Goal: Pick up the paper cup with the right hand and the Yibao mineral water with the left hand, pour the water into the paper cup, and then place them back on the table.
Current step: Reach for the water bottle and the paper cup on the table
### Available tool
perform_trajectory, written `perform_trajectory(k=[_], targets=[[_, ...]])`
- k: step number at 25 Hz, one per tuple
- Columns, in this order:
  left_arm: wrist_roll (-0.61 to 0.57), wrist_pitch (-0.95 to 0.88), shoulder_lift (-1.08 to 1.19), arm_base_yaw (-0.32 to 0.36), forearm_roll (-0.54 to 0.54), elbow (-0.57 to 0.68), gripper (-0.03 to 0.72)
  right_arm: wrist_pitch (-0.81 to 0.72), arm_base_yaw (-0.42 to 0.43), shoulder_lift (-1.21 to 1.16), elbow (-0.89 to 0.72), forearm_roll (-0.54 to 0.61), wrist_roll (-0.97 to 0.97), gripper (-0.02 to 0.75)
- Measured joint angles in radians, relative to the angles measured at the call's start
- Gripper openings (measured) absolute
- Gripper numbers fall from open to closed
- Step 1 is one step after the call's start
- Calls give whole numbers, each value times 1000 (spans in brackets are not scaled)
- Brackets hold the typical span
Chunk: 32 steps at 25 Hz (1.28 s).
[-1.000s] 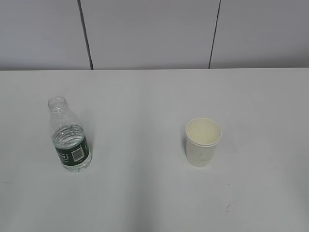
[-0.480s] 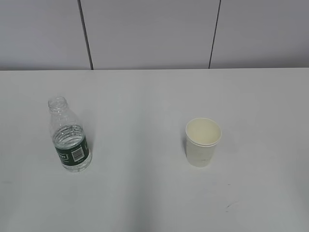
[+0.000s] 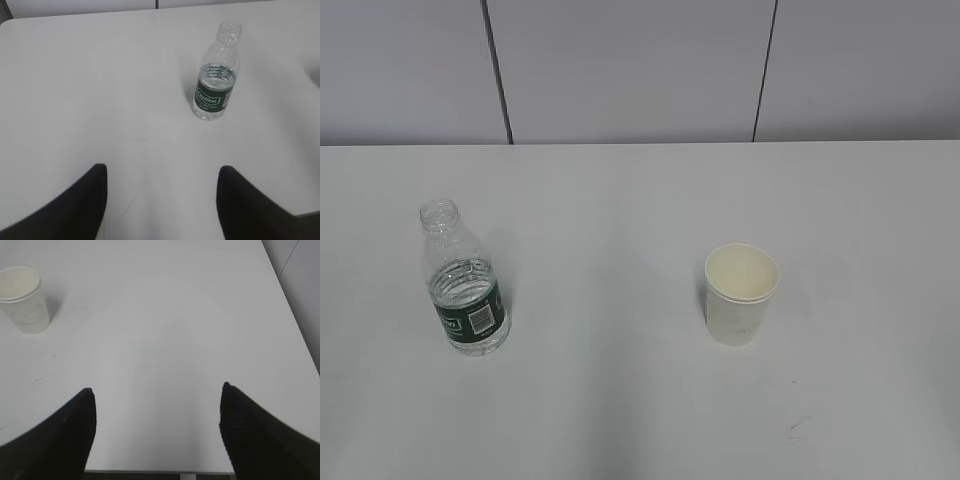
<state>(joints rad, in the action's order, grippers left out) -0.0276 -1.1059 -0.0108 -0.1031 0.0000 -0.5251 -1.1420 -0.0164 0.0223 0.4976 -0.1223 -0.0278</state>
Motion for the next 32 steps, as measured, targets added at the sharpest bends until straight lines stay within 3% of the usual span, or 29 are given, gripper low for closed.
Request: perform_trajectory(k=[5, 11, 13, 17, 24, 27, 32], targets=[[0, 19, 0, 0, 0, -20, 433, 34, 0, 0, 16, 0, 0, 571], [0, 520, 6, 0, 17, -80, 433, 573, 0, -34, 45, 1, 0, 571], [0, 731, 58, 0, 62, -44, 433, 812, 0, -122, 45, -21, 0, 571], [0, 959, 212, 0, 62, 69, 433, 1024, 0, -341, 41, -31, 0, 571], [0, 1206, 605, 0, -103, 210, 433, 1250, 0, -798, -3, -35, 2, 571], [0, 1260, 705, 0, -132, 262, 433, 1309, 0, -931, -47, -39, 20, 571], [84, 1448, 780, -2, -147, 381, 433, 1543, 0, -1085, -174, -56, 63, 571]])
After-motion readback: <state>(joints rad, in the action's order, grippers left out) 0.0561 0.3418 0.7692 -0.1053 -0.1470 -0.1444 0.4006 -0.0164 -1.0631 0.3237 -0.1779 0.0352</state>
